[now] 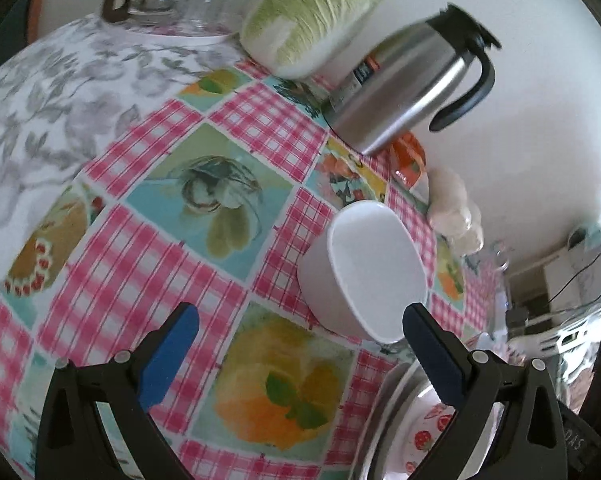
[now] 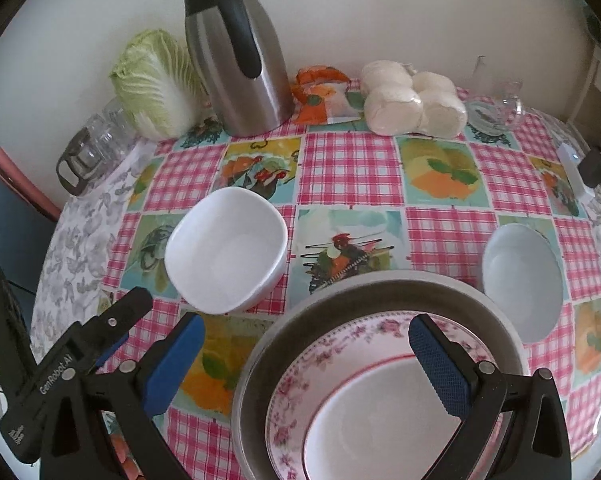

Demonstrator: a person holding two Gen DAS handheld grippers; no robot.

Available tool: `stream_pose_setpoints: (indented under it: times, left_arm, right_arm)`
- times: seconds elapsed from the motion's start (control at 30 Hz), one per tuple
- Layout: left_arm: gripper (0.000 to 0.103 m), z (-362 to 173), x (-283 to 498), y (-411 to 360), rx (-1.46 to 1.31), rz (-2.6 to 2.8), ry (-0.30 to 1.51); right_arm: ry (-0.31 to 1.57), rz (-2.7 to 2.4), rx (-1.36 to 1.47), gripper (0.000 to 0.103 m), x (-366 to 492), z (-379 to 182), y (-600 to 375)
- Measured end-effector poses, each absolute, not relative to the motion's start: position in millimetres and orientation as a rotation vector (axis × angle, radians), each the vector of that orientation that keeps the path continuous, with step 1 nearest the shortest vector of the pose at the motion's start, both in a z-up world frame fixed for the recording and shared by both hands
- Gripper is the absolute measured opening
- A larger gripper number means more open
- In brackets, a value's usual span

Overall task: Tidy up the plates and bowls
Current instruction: 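Raise the open right tool and move it toward the white square bowl, then grasp the rim of the white square bowl with the right tool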

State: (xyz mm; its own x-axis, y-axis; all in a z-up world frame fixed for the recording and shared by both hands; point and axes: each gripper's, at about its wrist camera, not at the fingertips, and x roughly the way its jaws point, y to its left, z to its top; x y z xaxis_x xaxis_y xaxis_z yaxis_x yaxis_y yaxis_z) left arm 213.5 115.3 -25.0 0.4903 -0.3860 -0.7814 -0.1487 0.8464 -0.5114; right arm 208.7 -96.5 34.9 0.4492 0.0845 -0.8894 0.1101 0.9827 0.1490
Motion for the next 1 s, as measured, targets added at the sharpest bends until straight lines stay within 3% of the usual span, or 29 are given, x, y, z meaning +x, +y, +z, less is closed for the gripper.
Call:
stream_pose_setpoints:
  times: [0.2,0.27,0.33,0.63,0.9,1.0]
  left_arm:
    - [0.100,-26,238,110,-0.532,-0.169,1.115]
    - [0.087,-24,246,106,-0.488,-0.167,1.127]
    - [0.083,-24,252,104,-0.469,-0.167,1.146]
    - [0.073,-35,272,106,-0.470,-0.153,1.193]
    - [0.068,-48,283,104,-0.488,-0.153,1.230]
    - [0.063,-52,286,102,-0.490,-0.157,1.243]
  right_arm:
    - [1.130,-0.032,0.184,0.095,228,25,-89]
    - [1.134,-0.035,0.186,0.093,234,23,-88]
    - [1.141,-0.036,0.189,0.092,242,22,-86]
    - [1.160,-0.042,0.176,0.084,265,14,-77]
    - [1.201,-0.043,0.182,0.068,277,-4,-72]
    - [1.221,-0.053,0.193,0.067,281,-12,-73]
